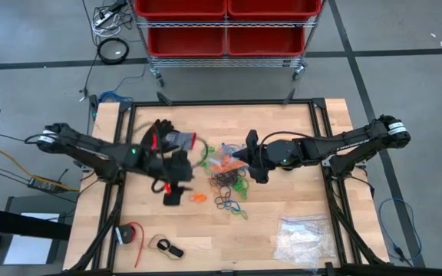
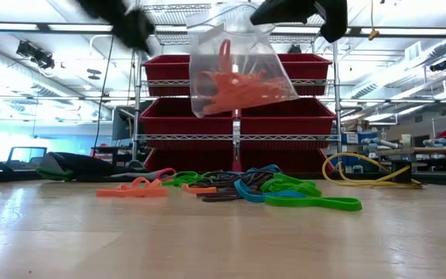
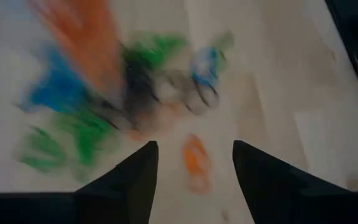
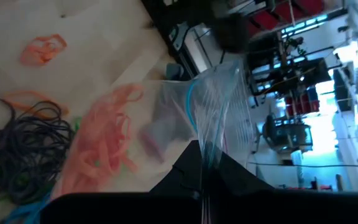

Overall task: Sort rubber bands
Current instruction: Put the orange rubber band into the transparent zip bag

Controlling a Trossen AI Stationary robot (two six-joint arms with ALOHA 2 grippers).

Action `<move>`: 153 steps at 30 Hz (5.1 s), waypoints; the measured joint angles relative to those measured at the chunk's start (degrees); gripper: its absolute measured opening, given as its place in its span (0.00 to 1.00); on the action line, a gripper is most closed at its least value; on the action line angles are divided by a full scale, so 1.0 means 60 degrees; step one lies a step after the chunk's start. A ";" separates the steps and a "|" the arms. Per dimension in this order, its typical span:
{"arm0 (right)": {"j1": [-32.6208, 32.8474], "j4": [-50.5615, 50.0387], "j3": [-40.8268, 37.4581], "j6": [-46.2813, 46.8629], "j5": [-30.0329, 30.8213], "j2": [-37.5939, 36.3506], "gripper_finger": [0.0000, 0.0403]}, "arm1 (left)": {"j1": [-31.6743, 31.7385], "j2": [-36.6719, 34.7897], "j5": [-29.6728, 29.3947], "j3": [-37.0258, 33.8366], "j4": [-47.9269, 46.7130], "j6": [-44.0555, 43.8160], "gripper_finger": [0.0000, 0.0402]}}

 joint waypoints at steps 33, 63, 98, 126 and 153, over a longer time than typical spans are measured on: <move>-0.0084 0.0072 0.0003 0.0605 -0.0039 0.0000 0.00 | -0.0977 0.2692 -0.1040 -0.6045 0.9470 -0.1692 0.18; -0.0138 -0.0005 0.0003 0.0631 -0.0057 0.0000 0.00 | -0.1279 -0.1492 -0.3796 -0.0690 0.2106 0.1830 0.00; -0.0141 -0.0160 0.0003 0.0951 -0.0053 0.0000 0.00 | 0.1128 0.1792 -0.3113 0.2702 0.1048 0.4206 0.10; -0.0142 -0.0338 0.0003 0.1048 -0.0050 0.0000 0.00 | -0.0642 0.0506 -0.1777 0.1586 -0.1981 0.0336 0.50; -0.0131 -0.0144 -0.0004 0.1269 -0.0057 0.0000 0.00 | -0.1142 0.4058 -0.1392 -0.5763 1.1706 -0.1349 0.49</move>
